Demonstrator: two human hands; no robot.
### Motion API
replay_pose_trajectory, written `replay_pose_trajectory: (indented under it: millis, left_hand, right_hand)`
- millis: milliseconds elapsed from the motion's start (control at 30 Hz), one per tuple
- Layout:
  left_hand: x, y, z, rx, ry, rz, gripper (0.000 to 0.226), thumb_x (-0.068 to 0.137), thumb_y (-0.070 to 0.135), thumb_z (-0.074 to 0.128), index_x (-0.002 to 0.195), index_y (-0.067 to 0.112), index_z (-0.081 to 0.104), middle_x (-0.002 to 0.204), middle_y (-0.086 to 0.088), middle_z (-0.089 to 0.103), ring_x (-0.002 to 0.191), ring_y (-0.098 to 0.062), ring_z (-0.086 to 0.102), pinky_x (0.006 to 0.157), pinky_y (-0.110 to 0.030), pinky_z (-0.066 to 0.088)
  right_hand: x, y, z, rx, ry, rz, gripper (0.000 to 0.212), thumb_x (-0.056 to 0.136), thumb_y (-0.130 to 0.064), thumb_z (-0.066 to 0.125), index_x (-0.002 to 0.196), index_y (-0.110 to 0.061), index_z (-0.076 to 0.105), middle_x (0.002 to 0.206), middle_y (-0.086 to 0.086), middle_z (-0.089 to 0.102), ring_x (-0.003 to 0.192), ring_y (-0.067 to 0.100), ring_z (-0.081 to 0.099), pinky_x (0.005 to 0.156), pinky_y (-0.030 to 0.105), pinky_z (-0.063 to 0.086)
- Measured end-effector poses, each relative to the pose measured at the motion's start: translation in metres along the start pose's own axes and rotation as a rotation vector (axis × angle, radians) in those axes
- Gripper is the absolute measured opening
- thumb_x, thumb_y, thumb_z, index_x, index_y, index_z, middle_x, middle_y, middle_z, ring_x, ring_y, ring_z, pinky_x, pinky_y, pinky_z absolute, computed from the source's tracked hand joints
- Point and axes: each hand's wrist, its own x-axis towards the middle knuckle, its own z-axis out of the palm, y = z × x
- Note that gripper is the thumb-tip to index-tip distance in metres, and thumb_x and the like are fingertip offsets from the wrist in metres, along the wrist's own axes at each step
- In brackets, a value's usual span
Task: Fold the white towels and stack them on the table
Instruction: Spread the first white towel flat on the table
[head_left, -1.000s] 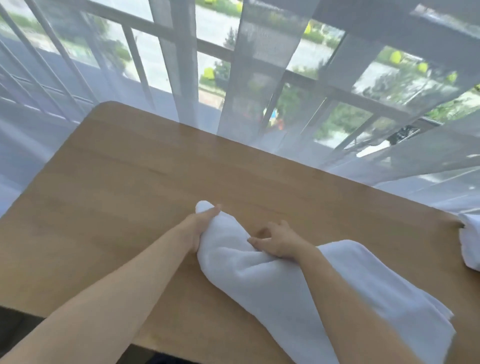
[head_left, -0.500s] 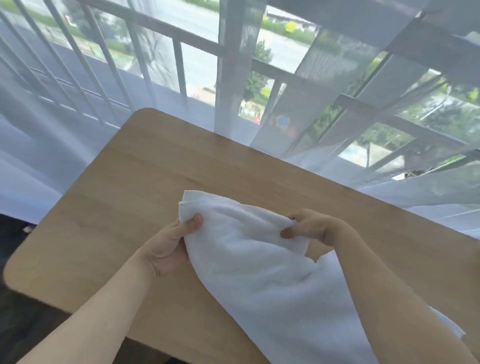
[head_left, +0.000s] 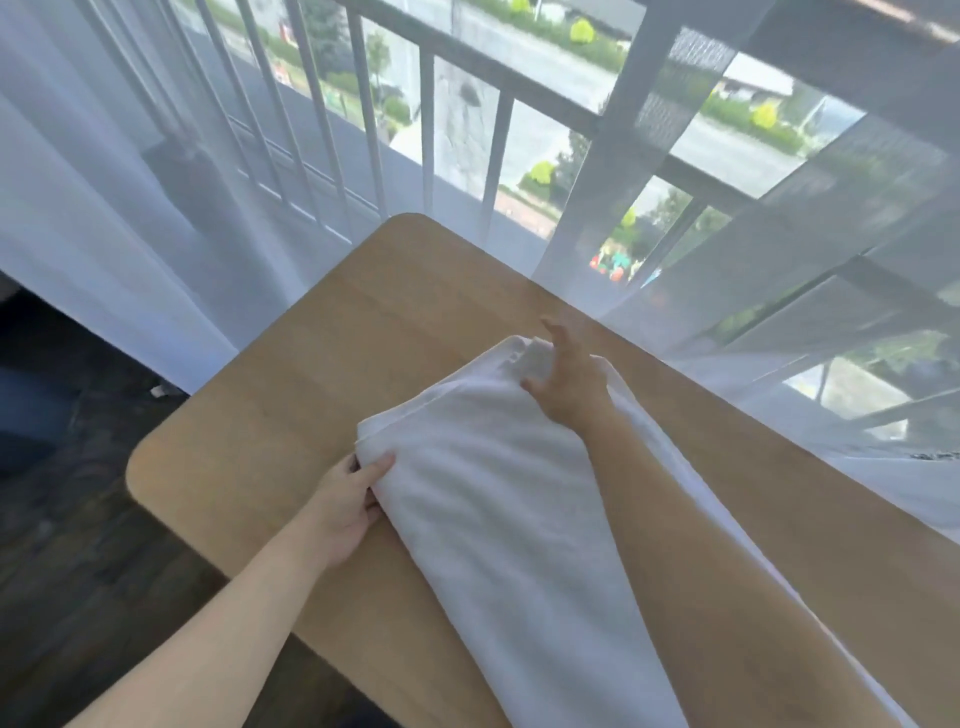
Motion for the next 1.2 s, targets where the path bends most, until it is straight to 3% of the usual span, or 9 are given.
replay_pose_trajectory:
  millis: [133, 267, 433, 600, 800, 900, 1000, 1067, 1200]
  left_hand:
    - [0.013, 0.010, 0.002, 0.006, 0.099, 0.031, 0.051, 0.080, 0.029, 0.079, 0.124, 0.008, 0.062, 0.115, -0.008, 0.075, 0.104, -0.025, 0.072, 0.084, -0.038, 0.056]
    - [0.021, 0.024, 0.012, 0.166, 0.039, 0.048, 0.052, 0.072, 0.023, 0.084, 0.119, 0.010, 0.068, 0.110, -0.008, 0.076, 0.099, -0.025, 0.074, 0.076, -0.034, 0.058]
    - [0.005, 0.041, 0.002, 0.287, -0.203, 0.129, 0.035, 0.080, 0.020, 0.084, 0.114, 0.017, 0.075, 0.116, -0.010, 0.075, 0.106, -0.028, 0.072, 0.076, -0.027, 0.059]
    - [-0.012, 0.034, -0.045, 0.318, -0.170, 0.037, 0.047, 0.078, 0.031, 0.087, 0.121, 0.023, 0.071, 0.121, -0.007, 0.072, 0.109, -0.028, 0.070, 0.092, -0.042, 0.054]
    - [0.001, 0.049, -0.059, 0.605, -0.113, -0.041, 0.054, 0.068, 0.051, 0.088, 0.114, 0.029, 0.073, 0.112, 0.004, 0.076, 0.101, -0.016, 0.073, 0.088, -0.038, 0.054]
    - [0.023, 0.070, -0.036, 0.683, -0.141, -0.051, 0.059, 0.060, 0.064, 0.086, 0.106, 0.030, 0.075, 0.106, 0.003, 0.077, 0.095, -0.017, 0.075, 0.081, -0.035, 0.055]
    - [0.049, 0.081, -0.010, 0.874, -0.178, -0.064, 0.056, 0.061, 0.071, 0.081, 0.091, 0.025, 0.073, 0.083, 0.008, 0.075, 0.074, -0.011, 0.069, 0.068, -0.027, 0.047]
    - [0.061, 0.084, 0.008, 0.973, -0.251, -0.022, 0.051, 0.066, 0.068, 0.081, 0.090, 0.024, 0.072, 0.078, 0.014, 0.072, 0.070, -0.007, 0.069, 0.067, -0.024, 0.051]
    - [0.062, 0.087, 0.014, 0.840, -0.345, -0.016, 0.049, 0.068, 0.063, 0.084, 0.104, 0.030, 0.076, 0.100, 0.003, 0.079, 0.090, -0.020, 0.076, 0.074, -0.031, 0.060]
  right_hand:
    - [-0.012, 0.024, 0.032, -0.089, 0.063, 0.196, 0.086, 0.094, -0.033, 0.060, 0.159, -0.030, 0.003, 0.164, -0.005, 0.016, 0.149, 0.023, 0.018, 0.121, 0.044, 0.018]
    - [-0.005, 0.044, 0.033, -0.097, 0.103, 0.306, 0.067, 0.101, -0.028, 0.044, 0.158, -0.029, 0.008, 0.166, 0.000, 0.010, 0.150, 0.028, 0.010, 0.119, 0.048, 0.014]
    - [0.015, 0.058, 0.019, 0.032, 0.113, 0.409, 0.070, 0.093, -0.044, 0.055, 0.152, -0.020, 0.026, 0.151, 0.007, 0.040, 0.142, 0.029, 0.032, 0.113, 0.049, 0.026]
    - [0.026, 0.047, 0.026, -0.003, 0.065, 0.300, 0.033, 0.091, -0.042, 0.059, 0.116, -0.021, 0.064, 0.119, 0.007, 0.060, 0.120, 0.030, 0.051, 0.104, 0.047, 0.039]
    - [0.035, 0.026, 0.040, 0.059, 0.070, 0.166, 0.003, 0.098, -0.021, 0.047, 0.098, -0.017, 0.049, 0.105, 0.008, 0.053, 0.097, 0.026, 0.047, 0.079, 0.033, 0.033]
    - [0.043, 0.024, 0.035, 0.130, 0.034, 0.217, 0.004, 0.096, -0.019, 0.045, 0.098, -0.016, 0.042, 0.089, 0.002, 0.053, 0.086, 0.029, 0.049, 0.069, 0.035, 0.034]
    - [0.051, 0.017, 0.026, 0.146, -0.077, 0.232, 0.022, 0.095, -0.042, 0.052, 0.100, -0.021, 0.047, 0.085, -0.008, 0.050, 0.085, 0.024, 0.053, 0.071, 0.035, 0.040]
    - [0.057, 0.011, 0.023, 0.077, -0.118, 0.148, 0.033, 0.098, -0.049, 0.049, 0.082, -0.020, 0.051, 0.078, -0.006, 0.053, 0.081, 0.024, 0.055, 0.068, 0.034, 0.039]
    - [0.062, -0.003, 0.025, 0.117, 0.133, -0.004, 0.037, 0.102, -0.050, 0.044, 0.083, -0.022, 0.060, 0.077, -0.006, 0.062, 0.081, 0.022, 0.058, 0.071, 0.036, 0.042]
